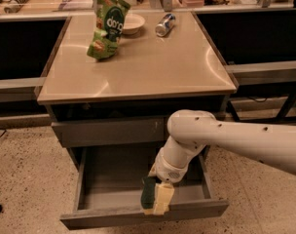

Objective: Place sponge into middle drawer

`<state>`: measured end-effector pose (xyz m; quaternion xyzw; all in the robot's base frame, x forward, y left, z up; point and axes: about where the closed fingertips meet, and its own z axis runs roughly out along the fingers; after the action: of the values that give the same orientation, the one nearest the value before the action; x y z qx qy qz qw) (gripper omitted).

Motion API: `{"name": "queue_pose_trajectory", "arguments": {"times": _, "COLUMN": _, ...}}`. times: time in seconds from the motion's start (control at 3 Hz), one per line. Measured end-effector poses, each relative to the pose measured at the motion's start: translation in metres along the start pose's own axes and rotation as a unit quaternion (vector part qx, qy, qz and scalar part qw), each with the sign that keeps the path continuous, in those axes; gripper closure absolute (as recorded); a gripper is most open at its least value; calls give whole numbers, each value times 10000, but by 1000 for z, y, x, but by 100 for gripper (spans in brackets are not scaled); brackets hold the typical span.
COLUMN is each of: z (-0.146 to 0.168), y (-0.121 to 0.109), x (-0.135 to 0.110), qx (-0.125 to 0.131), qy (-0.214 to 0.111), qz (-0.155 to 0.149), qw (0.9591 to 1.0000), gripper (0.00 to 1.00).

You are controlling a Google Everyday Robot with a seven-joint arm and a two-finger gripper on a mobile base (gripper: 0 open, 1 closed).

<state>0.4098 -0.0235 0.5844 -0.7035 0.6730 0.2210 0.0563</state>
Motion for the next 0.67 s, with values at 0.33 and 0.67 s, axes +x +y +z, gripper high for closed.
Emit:
{"name": "queue_pose_trajectory", "arguments": {"times": 0.33, "z": 0, "y": 0, "x": 0, "qx": -4, "qy": 0, "qz": -3, "qw": 10000, "gripper": 100}}
{"name": "queue_pose_trajectory", "arguments": {"times": 0.67, "z": 14, "y": -6, "x": 10, "qx": 112, "qy": 5, "qz": -54, "qw": 9999, "gripper": 100}}
